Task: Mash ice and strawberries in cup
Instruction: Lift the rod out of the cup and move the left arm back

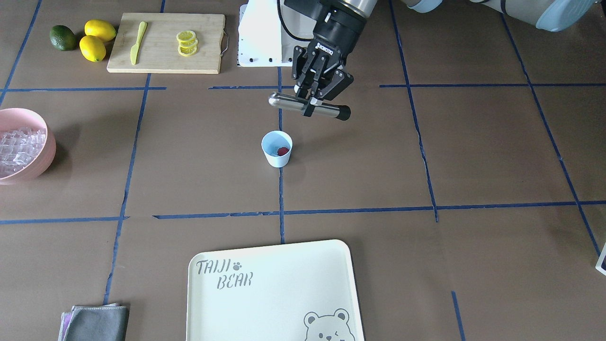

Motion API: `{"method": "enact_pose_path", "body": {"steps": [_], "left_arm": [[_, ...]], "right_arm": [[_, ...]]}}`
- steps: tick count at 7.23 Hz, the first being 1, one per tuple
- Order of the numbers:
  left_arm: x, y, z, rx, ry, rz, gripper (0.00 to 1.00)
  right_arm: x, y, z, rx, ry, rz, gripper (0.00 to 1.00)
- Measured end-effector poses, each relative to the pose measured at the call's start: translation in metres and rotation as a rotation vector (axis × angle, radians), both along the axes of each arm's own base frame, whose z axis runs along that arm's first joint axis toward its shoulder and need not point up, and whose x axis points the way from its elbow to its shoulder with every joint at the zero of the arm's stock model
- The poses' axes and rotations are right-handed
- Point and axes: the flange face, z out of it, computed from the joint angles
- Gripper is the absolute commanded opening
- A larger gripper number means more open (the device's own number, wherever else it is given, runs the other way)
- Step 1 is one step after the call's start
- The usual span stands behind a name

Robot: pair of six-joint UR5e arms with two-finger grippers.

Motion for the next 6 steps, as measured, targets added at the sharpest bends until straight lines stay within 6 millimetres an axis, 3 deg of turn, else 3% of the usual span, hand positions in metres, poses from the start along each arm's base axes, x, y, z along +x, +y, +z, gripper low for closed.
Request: {"method": "enact_pose_path", "body": {"steps": [2, 4, 6], "left_arm": [[-0.027, -0.032, 0.052, -0.131, -0.126, 0.001, 0.04], [-0.068, -0.075, 0.125, -0.279, -0.205, -0.021, 0.07], [-0.148, -0.144, 0.203, -0.524, -0.182, -0.008, 0.07]], "right_arm": [[0.000, 0.001, 0.001, -0.002, 0.001, 0.000, 0.99], [0.000, 0.001, 0.002, -0.003, 0.002, -0.001, 0.99], [0.000, 0.002, 0.002, -0.004, 0.002, -0.001, 0.99]]}}
